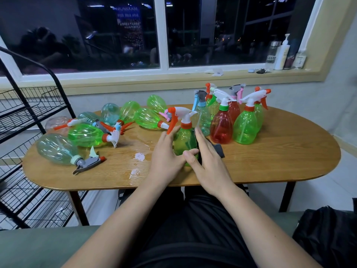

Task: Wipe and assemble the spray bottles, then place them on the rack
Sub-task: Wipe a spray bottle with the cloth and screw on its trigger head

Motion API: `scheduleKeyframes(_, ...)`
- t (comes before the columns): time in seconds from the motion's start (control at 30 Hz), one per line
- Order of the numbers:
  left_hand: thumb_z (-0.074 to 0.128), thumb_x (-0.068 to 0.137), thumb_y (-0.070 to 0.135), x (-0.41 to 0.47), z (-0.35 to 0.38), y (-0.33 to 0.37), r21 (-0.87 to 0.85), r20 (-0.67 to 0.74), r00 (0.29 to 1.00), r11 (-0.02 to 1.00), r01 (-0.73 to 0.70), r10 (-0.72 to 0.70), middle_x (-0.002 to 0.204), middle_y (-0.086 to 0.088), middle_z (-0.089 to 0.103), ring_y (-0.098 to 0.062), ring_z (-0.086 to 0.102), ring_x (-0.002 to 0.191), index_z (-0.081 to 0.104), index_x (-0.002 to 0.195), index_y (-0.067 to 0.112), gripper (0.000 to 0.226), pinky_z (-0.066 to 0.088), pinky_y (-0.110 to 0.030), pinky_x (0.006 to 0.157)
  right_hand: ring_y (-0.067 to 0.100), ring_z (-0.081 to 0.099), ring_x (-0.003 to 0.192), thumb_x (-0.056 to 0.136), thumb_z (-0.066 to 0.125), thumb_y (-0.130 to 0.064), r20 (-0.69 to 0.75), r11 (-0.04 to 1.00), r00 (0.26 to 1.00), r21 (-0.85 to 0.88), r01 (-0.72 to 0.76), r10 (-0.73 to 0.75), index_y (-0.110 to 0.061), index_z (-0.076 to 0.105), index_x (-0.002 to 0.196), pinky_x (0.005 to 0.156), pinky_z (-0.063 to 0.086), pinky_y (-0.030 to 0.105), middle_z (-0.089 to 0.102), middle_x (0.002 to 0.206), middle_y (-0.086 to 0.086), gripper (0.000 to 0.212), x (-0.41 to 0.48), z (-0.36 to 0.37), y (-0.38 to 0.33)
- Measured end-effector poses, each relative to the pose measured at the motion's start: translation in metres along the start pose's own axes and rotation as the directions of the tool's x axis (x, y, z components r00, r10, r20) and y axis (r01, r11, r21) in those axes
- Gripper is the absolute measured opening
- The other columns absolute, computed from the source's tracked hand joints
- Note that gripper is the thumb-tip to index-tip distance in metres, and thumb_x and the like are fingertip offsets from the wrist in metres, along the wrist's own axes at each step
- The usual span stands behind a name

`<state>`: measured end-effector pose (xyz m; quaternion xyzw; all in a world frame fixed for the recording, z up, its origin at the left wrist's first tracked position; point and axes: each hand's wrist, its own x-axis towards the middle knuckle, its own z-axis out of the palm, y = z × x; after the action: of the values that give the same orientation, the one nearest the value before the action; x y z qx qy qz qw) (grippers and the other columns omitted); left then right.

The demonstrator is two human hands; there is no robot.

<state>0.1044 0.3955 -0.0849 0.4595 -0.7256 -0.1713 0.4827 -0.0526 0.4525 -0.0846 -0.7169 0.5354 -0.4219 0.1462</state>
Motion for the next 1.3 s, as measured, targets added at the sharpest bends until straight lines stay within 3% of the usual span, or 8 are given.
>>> scheduleKeyframes(0.2, 0.086, 0.082, 0.046, -0.0029, -0.003, 0.0067, 0.015, 0.006, 1.0, 1.0, 0.003, -0.003, 0.144, 0.017, 0.063, 0.0, 0.06, 0.127, 0.052, 0.152, 0.03, 0.08, 0.054, -0.034, 0.105, -0.01, 0.003, 0.158, 0.109, 0.039, -0.062, -0.013, 0.999, 1.0, 0.038, 0.009, -0.009, -0.036, 0.007, 0.171, 0.128, 0.015, 0.026, 0.005, 0.175, -0.024, 0.074, -0.0018, -0.0023, -0.002)
scheduleKeyframes(0.37, 0.081, 0.085, 0.044, -0.0026, -0.0026, 0.0054, -0.002, 0.005, 1.0, 1.0, 0.023, -0.023, 0.138, 0.014, 0.066, -0.005, 0.062, 0.126, 0.047, 0.153, 0.029, 0.077, 0.052, -0.027, 0.099, 0.027, 0.051, 0.143, 0.101, 0.029, -0.079, 0.034, 0.983, 0.985, -0.079, -0.166, 0.17, -0.027, 0.027, 0.165, 0.108, 0.049, 0.049, 0.053, 0.158, 0.005, 0.082, 0.0021, -0.0026, 0.0027)
scheduleKeyframes(0.5, 0.087, 0.082, 0.046, -0.0003, 0.0, 0.0023, 0.025, -0.05, 0.998, 0.999, 0.023, -0.022, 0.135, 0.012, 0.055, -0.004, 0.053, 0.123, 0.05, 0.151, 0.019, 0.082, 0.037, -0.011, 0.093, 0.034, 0.06, 0.13, 0.093, 0.019, -0.091, 0.044, 0.974, 0.984, -0.153, -0.166, 0.174, -0.025, 0.036, 0.159, 0.096, 0.054, 0.053, 0.064, 0.143, 0.008, 0.095, 0.0022, 0.0009, 0.0045)
scheduleKeyframes(0.6, 0.087, 0.08, 0.05, -0.0004, -0.0004, -0.0001, 0.028, -0.059, 0.998, 0.999, 0.03, -0.028, 0.129, 0.008, 0.046, 0.003, 0.047, 0.113, 0.052, 0.15, 0.022, 0.083, 0.034, 0.0, 0.087, 0.03, 0.055, 0.137, 0.093, 0.019, -0.092, 0.054, 0.974, 0.983, -0.156, -0.167, 0.177, -0.028, 0.027, 0.165, 0.099, 0.053, 0.054, 0.057, 0.153, 0.005, 0.097, 0.0027, 0.0018, 0.0045)
scheduleKeyframes(0.8, 0.088, 0.078, 0.055, -0.0011, -0.0002, 0.0017, 0.022, -0.029, 0.999, 1.0, -0.011, 0.012, 0.128, 0.012, 0.056, -0.004, 0.057, 0.119, 0.054, 0.151, 0.026, 0.085, 0.049, -0.025, 0.099, -0.004, 0.014, 0.159, 0.104, 0.045, -0.066, -0.025, 1.0, 0.999, 0.0, 0.029, -0.029, -0.037, 0.012, 0.17, 0.128, 0.026, 0.033, 0.018, 0.175, -0.019, 0.079, -0.0007, -0.0007, 0.0012)
scheduleKeyframes(1.03, 0.086, 0.085, 0.047, -0.0041, -0.0039, 0.0066, 0.0, 0.016, 1.0, 1.0, -0.002, 0.002, 0.142, 0.019, 0.063, 0.01, 0.053, 0.122, 0.049, 0.157, 0.03, 0.083, 0.041, -0.005, 0.098, -0.001, 0.016, 0.16, 0.107, 0.043, -0.065, -0.03, 0.999, 0.999, 0.03, -0.012, 0.013, -0.034, 0.013, 0.171, 0.129, 0.023, 0.032, 0.018, 0.176, -0.016, 0.077, 0.0007, -0.0021, 0.0016)
scheduleKeyframes(1.2, 0.085, 0.086, 0.047, -0.0039, -0.0016, 0.0039, -0.022, 0.0, 1.0, 0.999, 0.031, -0.031, 0.136, 0.022, 0.063, 0.012, 0.055, 0.123, 0.046, 0.156, 0.031, 0.082, 0.05, -0.024, 0.103, 0.028, 0.064, 0.123, 0.095, 0.029, -0.087, 0.015, 0.978, 0.982, -0.1, -0.184, 0.186, -0.031, 0.039, 0.157, 0.094, 0.056, 0.049, 0.069, 0.132, 0.005, 0.084, 0.0032, -0.0031, 0.0039)
scheduleKeyframes(1.3, 0.086, 0.081, 0.056, -0.0001, -0.0014, 0.0003, -0.033, -0.021, 0.998, 0.998, 0.06, -0.061, 0.143, 0.008, 0.064, -0.007, 0.057, 0.133, 0.046, 0.158, 0.023, 0.093, 0.05, -0.035, 0.11, 0.027, 0.07, 0.096, 0.09, 0.019, -0.095, 0.016, 0.973, 0.986, -0.163, -0.161, 0.165, -0.034, 0.048, 0.143, 0.078, 0.058, 0.05, 0.072, 0.101, 0.0, 0.085, 0.005, -0.001, 0.0072)
